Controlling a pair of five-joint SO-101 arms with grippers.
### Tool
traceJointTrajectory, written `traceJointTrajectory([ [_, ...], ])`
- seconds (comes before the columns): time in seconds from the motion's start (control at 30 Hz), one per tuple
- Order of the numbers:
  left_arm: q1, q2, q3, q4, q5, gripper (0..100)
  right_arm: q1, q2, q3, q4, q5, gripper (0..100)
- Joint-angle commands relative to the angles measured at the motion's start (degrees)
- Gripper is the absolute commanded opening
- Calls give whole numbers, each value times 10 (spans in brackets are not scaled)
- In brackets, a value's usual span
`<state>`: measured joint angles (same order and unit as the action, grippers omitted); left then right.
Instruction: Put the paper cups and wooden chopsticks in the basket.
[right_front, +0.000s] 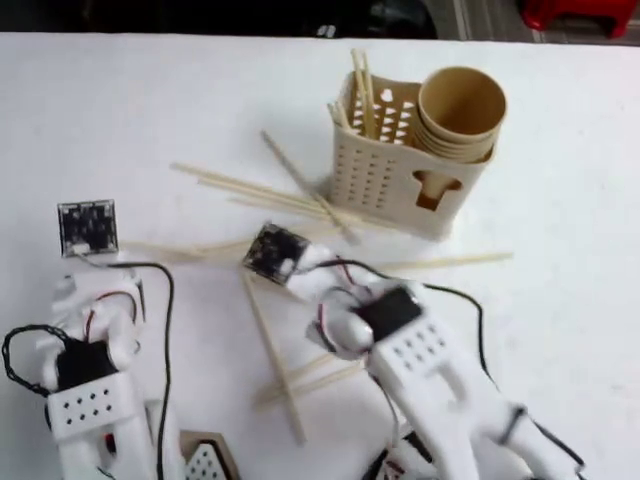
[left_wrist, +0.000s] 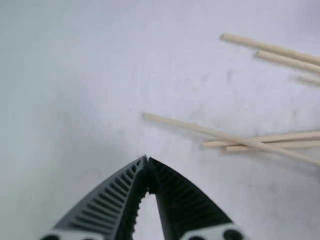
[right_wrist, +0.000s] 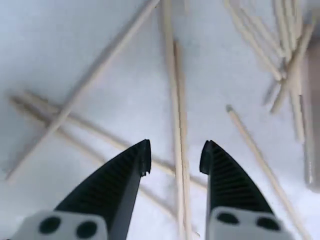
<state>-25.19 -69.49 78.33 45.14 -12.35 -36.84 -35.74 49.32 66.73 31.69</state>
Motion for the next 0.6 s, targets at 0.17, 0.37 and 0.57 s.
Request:
traceJointTrajectory([
  [0.17, 0, -10, 4, -13, -15, 24, 38, 168, -70, -58, 60, 173],
  [0.37, 0, -10, 5, -13, -15, 24, 44, 286, -113, -58, 80, 173],
  [0.57, 0, -10, 6, -13, -15, 24, 44, 380, -148, -58, 80, 170],
])
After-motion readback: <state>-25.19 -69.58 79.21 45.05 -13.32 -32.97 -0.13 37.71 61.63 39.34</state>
